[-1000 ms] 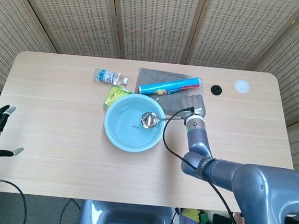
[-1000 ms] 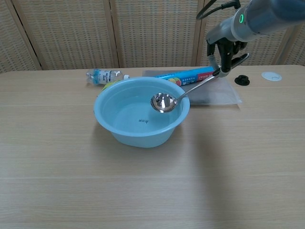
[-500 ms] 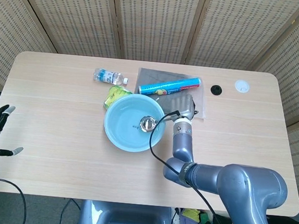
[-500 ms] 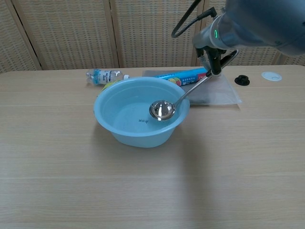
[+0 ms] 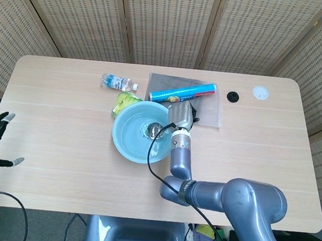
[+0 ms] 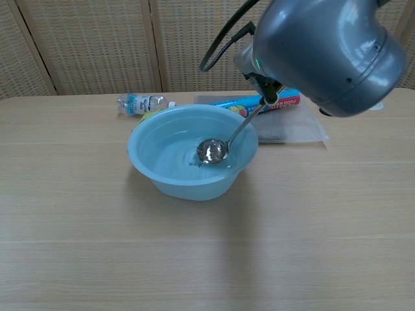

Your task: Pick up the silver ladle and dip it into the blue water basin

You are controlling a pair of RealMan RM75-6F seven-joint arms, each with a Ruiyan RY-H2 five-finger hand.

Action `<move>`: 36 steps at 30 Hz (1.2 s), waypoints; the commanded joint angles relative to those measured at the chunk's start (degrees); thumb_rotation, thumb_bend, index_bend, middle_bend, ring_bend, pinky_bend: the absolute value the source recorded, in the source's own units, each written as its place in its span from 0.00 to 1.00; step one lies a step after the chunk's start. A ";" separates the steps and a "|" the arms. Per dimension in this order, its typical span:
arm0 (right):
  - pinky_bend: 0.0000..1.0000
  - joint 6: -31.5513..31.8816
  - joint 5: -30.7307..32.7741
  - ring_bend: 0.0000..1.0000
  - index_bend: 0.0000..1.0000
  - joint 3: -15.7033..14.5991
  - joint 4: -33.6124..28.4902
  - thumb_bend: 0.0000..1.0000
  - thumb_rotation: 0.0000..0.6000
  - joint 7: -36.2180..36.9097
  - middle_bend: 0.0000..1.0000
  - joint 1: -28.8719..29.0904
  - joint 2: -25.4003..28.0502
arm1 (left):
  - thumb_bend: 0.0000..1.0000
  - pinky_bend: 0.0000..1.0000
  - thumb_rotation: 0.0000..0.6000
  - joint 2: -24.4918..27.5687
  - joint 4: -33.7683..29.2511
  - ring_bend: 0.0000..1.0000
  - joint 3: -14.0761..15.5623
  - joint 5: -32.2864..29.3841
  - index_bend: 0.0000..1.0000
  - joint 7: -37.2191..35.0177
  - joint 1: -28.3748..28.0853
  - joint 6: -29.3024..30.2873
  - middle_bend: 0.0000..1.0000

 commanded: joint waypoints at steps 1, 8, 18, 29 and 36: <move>1.00 0.59 -1.96 0.95 0.91 0.09 1.54 1.00 1.00 -4.20 0.96 -0.97 -1.94 | 0.00 0.00 1.00 0.09 0.16 0.00 -0.05 -0.19 0.00 -0.27 -0.11 -0.30 0.00; 1.00 0.58 -5.62 0.95 0.91 0.95 1.43 1.00 1.00 -9.41 0.96 -2.50 -3.11 | 0.00 0.00 1.00 -0.03 0.19 0.00 0.15 -0.20 0.00 -0.13 -0.24 -0.51 0.00; 1.00 -0.51 -7.56 0.95 0.91 3.47 -0.97 1.00 1.00 -13.26 0.96 -4.82 -3.49 | 0.00 0.00 1.00 -0.28 0.20 0.00 0.24 -0.51 0.00 0.44 -0.46 -0.55 0.00; 1.00 -4.22 2.92 0.95 0.91 14.18 -4.20 1.00 1.00 -11.90 0.96 -7.39 -1.14 | 0.00 0.00 1.00 -0.22 0.32 0.00 0.29 -0.71 0.00 0.23 -0.51 -0.64 0.00; 1.00 -6.83 11.66 0.95 0.91 21.22 -5.82 1.00 1.00 -10.23 0.96 -9.45 3.01 | 0.00 0.00 1.00 -0.24 0.37 0.00 0.39 -0.72 0.00 0.22 -0.71 -1.02 0.00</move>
